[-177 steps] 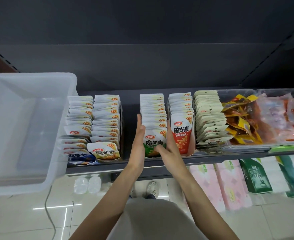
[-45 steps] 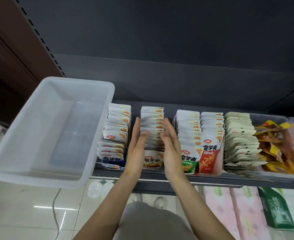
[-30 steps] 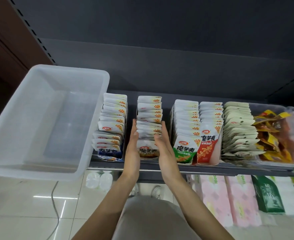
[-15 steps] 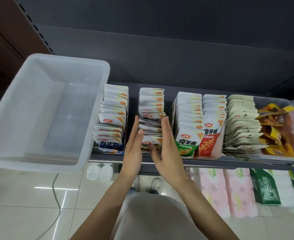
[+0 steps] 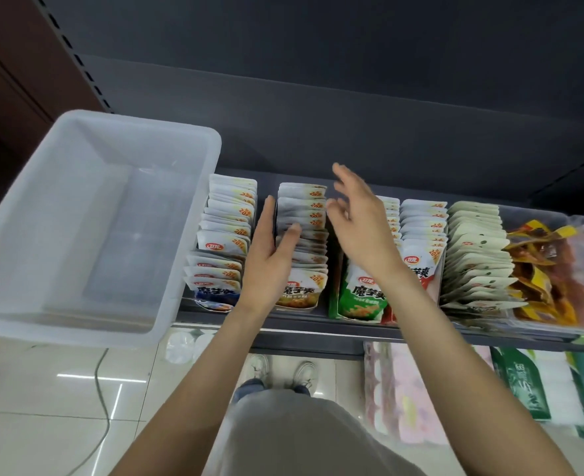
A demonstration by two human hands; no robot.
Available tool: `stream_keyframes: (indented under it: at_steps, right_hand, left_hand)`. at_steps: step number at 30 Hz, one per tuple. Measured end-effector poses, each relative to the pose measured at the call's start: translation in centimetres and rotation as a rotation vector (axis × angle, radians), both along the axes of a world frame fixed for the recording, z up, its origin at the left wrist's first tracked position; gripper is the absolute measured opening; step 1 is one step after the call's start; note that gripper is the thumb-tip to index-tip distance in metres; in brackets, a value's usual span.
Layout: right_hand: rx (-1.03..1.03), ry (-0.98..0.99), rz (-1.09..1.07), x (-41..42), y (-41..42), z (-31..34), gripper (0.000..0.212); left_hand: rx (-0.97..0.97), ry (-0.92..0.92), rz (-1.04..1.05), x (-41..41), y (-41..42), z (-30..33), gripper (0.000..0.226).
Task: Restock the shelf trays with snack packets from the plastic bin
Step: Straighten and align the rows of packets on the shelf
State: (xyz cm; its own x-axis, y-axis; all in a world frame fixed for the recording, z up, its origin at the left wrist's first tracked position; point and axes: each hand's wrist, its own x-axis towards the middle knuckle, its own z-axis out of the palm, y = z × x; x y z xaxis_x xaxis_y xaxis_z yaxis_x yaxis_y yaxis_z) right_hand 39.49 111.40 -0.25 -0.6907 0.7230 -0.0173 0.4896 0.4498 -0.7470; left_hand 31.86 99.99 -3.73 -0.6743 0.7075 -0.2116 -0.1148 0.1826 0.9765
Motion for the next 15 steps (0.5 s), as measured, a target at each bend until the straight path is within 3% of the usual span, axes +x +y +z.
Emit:
stream_keyframes:
  at_steps: [2,5,11,15]
  right_hand:
    - [-0.152,-0.089,-0.001,-1.2,0.6,-0.2,0.058]
    - [-0.064,-0.212,0.024,-1.5,-0.5,-0.4,0.062]
    - [0.036,-0.073,-0.039,-1.1,-1.4,-0.4,0.057]
    - [0.199,0.002,-0.064,-0.8,-0.8,0.2,0.042]
  left_hand:
    - [-0.024,-0.008,-0.019,-0.2,0.8,0.5,0.058]
    - [-0.048,-0.008,-0.016,-0.3,1.3,0.8,0.054]
    - [0.029,-0.047,0.038,-0.3,0.7,0.6,0.050]
    - [0.045,0.126,0.062,-0.5,0.7,0.7,0.046]
